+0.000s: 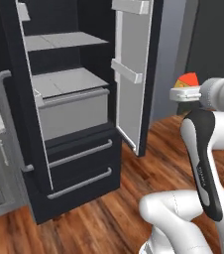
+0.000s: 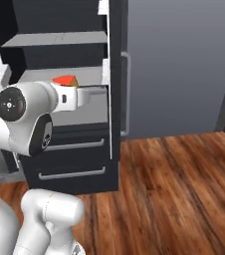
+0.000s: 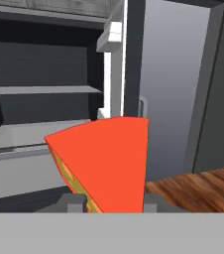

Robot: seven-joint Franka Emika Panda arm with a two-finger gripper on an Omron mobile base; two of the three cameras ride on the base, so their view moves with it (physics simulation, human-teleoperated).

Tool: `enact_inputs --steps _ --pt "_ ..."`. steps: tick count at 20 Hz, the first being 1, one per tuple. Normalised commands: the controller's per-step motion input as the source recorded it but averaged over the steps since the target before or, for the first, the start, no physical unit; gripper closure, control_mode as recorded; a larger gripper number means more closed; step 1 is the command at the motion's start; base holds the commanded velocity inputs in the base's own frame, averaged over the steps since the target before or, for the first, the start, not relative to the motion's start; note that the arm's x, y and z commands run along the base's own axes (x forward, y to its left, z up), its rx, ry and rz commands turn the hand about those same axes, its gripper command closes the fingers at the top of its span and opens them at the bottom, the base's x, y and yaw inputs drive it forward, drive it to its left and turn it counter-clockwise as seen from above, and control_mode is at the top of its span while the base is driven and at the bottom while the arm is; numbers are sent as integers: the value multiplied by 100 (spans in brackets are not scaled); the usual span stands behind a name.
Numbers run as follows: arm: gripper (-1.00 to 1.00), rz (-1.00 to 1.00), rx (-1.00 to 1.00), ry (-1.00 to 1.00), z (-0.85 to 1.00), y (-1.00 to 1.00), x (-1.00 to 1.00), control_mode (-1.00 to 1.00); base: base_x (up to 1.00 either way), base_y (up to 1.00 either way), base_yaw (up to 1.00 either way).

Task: Take the cheese, fish, and eggplant from the fridge and place them on the plate on the dining counter to create an appetizer plate.

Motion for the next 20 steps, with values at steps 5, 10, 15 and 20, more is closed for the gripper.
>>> enact_inputs --steps 5,10,15,20 --pt "100 0 0 0 0 0 0 100 -2 -6 -34" --pt "100 0 0 0 0 0 0 100 0 -11 -33" --pt "100 0 0 0 0 0 0 100 0 -16 -32" --pt "100 0 0 0 0 0 0 100 0 -19 -33"
